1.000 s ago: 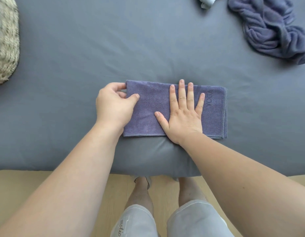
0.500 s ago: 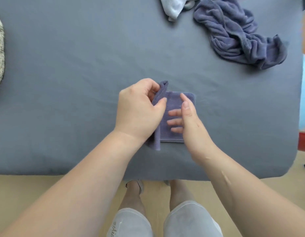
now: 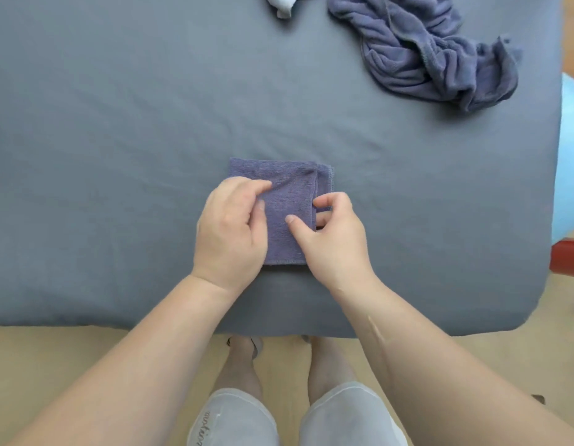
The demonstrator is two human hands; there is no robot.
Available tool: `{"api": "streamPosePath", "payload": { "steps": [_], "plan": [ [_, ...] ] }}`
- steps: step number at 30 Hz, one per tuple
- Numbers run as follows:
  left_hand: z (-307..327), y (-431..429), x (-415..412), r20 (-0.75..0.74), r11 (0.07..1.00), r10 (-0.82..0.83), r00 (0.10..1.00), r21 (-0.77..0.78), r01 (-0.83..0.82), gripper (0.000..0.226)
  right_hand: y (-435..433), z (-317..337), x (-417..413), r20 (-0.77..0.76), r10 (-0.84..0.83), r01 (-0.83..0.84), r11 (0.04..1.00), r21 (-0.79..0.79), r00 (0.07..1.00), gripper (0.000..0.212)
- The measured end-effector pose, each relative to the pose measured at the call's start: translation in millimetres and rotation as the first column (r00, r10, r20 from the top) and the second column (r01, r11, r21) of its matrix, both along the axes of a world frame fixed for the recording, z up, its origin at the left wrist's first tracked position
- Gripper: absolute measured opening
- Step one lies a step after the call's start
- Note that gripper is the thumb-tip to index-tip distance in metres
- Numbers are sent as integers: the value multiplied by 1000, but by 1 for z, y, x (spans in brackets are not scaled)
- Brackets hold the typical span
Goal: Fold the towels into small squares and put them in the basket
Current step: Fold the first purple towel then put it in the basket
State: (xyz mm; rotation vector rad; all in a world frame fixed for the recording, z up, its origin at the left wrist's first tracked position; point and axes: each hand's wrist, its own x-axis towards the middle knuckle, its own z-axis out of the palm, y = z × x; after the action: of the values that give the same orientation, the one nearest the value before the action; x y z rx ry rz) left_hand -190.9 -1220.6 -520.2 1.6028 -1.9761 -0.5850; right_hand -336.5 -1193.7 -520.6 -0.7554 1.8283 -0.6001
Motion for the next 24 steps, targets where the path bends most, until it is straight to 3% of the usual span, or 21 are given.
{"api": "streamPosePath", "payload": {
  "steps": [6, 11, 16, 21, 24],
  "plan": [
    [-16, 12, 10, 294, 996, -80, 952, 55, 67, 51, -6, -8, 1, -92, 9, -12, 999, -31, 996, 17],
    [-18, 7, 0, 467, 963, -241, 851, 226, 149, 74, -7, 4, -13, -76, -42, 32, 992, -125, 996, 16],
    [-28, 7, -11, 574, 941, -305, 760, 305, 147, 86, -3, -3, -28, -80, -47, 43, 998, -56, 996, 19],
    [-45, 8, -8, 617, 929, -339, 710, 338, 149, 96, 0, -12, -31, -249, 70, -86, 995, -53, 966, 26],
    [-46, 6, -11, 611, 919, -352, 710, 369, 138, 103, 3, -12, -26, -571, 156, -359, 896, -261, 806, 31]
  ]
}}
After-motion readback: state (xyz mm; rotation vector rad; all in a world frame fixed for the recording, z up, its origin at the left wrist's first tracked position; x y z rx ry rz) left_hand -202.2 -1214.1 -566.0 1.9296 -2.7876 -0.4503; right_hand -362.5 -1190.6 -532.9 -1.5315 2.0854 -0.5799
